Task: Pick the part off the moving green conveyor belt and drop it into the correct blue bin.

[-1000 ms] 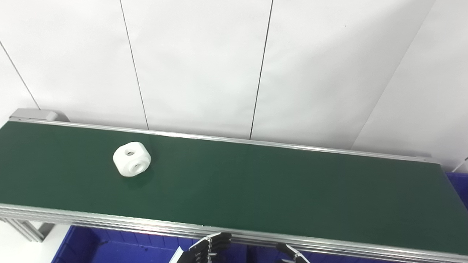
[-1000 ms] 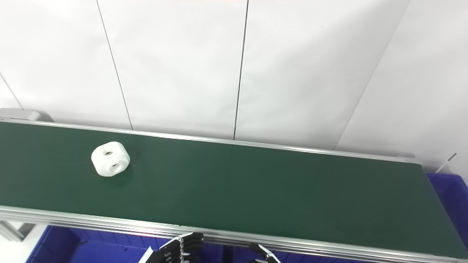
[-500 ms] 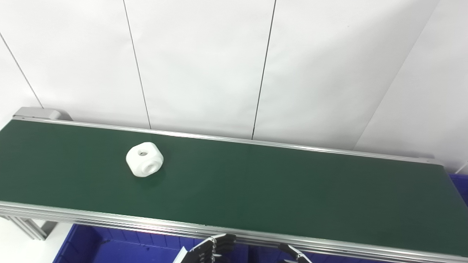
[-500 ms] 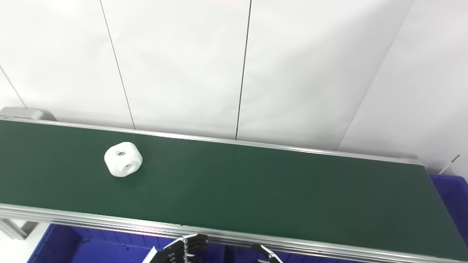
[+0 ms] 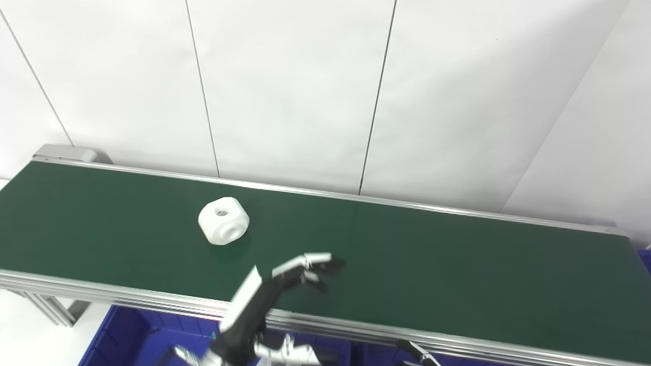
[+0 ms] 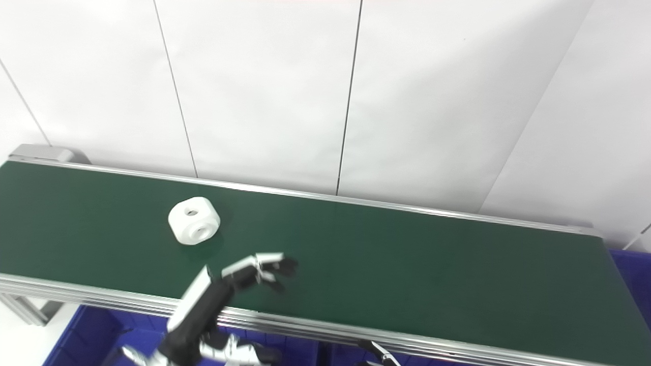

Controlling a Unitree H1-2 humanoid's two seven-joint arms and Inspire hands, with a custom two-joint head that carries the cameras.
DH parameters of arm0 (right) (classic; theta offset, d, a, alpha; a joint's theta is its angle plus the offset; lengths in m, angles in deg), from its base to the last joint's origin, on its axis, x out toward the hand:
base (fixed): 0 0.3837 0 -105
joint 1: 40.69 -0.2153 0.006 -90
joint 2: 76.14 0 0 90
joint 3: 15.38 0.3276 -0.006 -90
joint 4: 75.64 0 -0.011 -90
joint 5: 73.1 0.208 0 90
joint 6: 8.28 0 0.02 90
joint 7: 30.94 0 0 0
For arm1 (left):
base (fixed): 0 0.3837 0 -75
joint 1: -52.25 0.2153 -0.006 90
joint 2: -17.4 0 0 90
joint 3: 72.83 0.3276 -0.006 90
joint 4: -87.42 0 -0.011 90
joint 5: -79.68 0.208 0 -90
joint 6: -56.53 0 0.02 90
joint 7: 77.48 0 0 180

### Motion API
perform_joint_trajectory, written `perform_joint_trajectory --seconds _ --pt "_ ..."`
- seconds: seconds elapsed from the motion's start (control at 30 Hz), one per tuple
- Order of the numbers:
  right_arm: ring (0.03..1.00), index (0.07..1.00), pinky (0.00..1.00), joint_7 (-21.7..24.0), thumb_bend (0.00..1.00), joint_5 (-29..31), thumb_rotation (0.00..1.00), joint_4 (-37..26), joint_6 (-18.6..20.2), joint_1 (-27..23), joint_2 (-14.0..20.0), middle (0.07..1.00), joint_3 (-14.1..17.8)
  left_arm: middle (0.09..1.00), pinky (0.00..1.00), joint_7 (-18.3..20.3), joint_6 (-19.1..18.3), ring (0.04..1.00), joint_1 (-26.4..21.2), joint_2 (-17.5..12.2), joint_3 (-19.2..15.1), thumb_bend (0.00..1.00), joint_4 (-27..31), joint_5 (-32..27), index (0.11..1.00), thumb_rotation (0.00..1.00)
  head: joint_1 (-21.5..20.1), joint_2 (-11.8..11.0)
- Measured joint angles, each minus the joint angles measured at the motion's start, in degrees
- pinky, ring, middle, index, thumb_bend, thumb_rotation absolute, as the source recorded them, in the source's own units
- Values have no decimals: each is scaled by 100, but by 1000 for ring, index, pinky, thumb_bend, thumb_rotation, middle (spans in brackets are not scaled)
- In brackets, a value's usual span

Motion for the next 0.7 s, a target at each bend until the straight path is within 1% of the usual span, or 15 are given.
perform_joint_trajectory --seconds 0.1,0.17,0.27,0.37,0.5,0.6,0.7 --pt "759 853 622 -3 706 -2 930 4 0 -5 -5 896 -9 814 623 -94 -32 765 -375 -65 -216 984 -59 353 759 418 -9 9" --pt "755 852 620 -7 708 -12 937 4 0 -11 -15 896 -18 845 664 -139 -118 798 -579 -101 -311 972 -139 677 786 425 -18 9" --pt "751 856 615 -14 711 -30 944 6 0 -16 -40 891 -22 859 649 -268 -291 793 -814 -128 -425 923 -282 1282 801 372 -26 9" --pt "750 858 611 -23 711 -30 941 31 0 -41 -62 894 -23 862 658 -494 -412 807 -1165 -212 -494 905 -715 2026 803 321 -26 9" --pt "757 861 617 -8 725 -25 949 39 0 -68 -67 900 -26 859 653 -710 -584 814 -1560 -405 -484 914 -1069 2766 799 289 0 -9" --pt "757 859 619 -4 728 -24 947 40 0 -84 -70 900 -31 850 648 -915 -640 807 -1898 -577 -413 926 -1615 3189 791 260 0 -9" --pt "761 858 623 -3 722 -15 946 42 0 -91 -67 900 -33 857 667 -1015 -771 820 -2179 -760 -381 934 -2105 3428 797 267 -17 -9"
